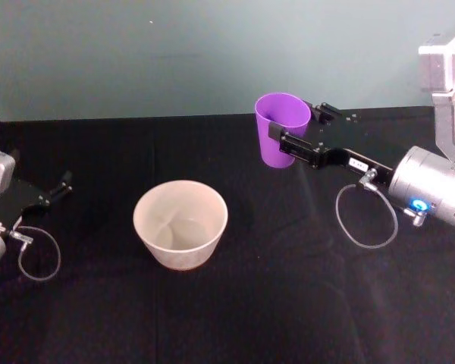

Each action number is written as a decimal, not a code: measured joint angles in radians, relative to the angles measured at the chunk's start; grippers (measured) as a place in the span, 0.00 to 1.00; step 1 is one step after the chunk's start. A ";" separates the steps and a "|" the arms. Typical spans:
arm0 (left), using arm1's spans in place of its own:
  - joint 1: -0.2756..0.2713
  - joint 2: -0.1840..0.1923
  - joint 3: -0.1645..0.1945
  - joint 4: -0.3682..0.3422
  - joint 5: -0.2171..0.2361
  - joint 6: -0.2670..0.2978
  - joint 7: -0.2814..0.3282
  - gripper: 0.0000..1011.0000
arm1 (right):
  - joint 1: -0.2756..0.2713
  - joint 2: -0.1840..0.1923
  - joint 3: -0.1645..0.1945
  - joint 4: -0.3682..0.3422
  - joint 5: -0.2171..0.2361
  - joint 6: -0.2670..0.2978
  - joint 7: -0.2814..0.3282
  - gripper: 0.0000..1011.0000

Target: Pick up the cup and pour the mung beans from the cup into the bowl.

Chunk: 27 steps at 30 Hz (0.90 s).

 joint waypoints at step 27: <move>0.000 0.000 0.000 0.000 0.000 0.000 0.000 0.99 | 0.000 0.000 0.000 0.000 0.000 0.000 0.000 0.71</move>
